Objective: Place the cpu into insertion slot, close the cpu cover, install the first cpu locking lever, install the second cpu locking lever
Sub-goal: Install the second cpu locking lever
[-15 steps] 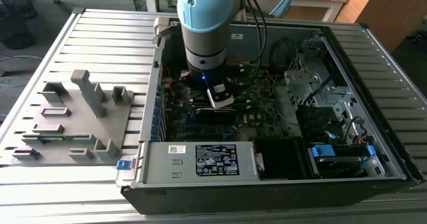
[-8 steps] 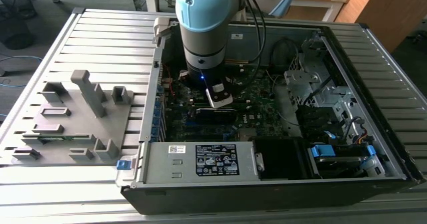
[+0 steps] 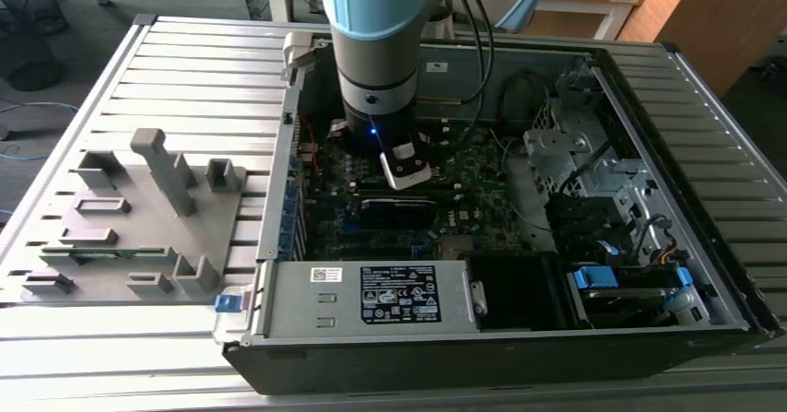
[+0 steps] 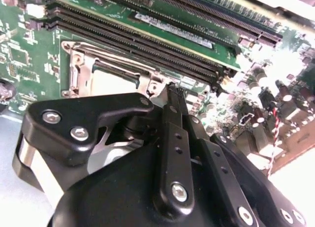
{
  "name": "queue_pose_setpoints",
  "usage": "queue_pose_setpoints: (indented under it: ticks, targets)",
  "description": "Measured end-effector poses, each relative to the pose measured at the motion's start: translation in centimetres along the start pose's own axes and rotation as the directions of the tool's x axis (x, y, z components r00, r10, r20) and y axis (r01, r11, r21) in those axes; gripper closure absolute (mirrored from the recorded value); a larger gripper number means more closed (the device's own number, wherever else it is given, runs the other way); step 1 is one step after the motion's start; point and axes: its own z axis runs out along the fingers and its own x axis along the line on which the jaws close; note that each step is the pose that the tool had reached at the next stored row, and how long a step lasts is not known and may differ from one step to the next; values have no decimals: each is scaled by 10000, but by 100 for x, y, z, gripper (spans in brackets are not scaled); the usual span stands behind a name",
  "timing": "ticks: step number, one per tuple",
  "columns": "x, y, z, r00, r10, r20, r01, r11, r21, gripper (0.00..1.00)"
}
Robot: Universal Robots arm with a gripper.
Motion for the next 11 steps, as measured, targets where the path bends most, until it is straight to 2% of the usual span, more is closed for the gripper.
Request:
queue_pose_setpoints:
  ticks: [1,5,8,11]
  targets:
    - [1,4,0,10000,0,5,0,10000,19,90]
    - [8,39,7,10000,-10,32,9,9999,171,90]
    - [14,79,17,10000,-15,39,14,9998,222,90]
    - [17,93,21,10000,-17,43,16,9997,236,90]
